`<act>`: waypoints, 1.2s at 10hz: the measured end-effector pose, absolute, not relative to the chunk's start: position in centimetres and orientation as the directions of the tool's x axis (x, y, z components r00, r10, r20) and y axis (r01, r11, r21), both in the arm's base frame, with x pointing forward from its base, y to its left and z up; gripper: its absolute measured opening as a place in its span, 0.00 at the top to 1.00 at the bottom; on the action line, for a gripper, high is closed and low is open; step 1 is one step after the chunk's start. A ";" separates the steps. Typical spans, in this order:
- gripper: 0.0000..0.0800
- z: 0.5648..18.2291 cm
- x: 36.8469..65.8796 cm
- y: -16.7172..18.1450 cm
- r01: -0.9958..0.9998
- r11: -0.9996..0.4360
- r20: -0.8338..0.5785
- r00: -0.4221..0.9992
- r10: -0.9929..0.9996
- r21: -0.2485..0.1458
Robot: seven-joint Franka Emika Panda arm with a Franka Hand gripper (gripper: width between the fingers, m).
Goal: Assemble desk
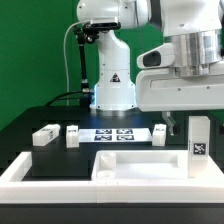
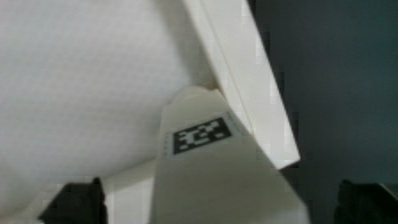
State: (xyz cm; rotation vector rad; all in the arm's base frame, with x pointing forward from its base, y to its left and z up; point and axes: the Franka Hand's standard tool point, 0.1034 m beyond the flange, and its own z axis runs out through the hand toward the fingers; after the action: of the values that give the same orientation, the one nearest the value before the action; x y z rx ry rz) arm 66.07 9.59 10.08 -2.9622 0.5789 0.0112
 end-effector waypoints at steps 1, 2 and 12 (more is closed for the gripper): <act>0.20 10.1 66.1 9.6 -0.409 -0.905 -0.035 0.912 -0.408 -0.118; 0.37 10.1 66.1 9.6 -0.426 -0.897 -0.037 0.905 -0.424 -0.118; 0.64 10.0 66.8 10.3 -0.997 0.074 -0.178 -0.068 -0.982 -0.029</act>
Offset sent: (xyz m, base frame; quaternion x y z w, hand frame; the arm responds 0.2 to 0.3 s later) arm 0.0000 0.0000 0.0000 0.0000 0.0000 0.0650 0.9979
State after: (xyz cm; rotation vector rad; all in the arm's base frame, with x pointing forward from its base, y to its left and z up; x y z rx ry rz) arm 66.81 10.29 9.98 -2.0353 2.1865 0.1511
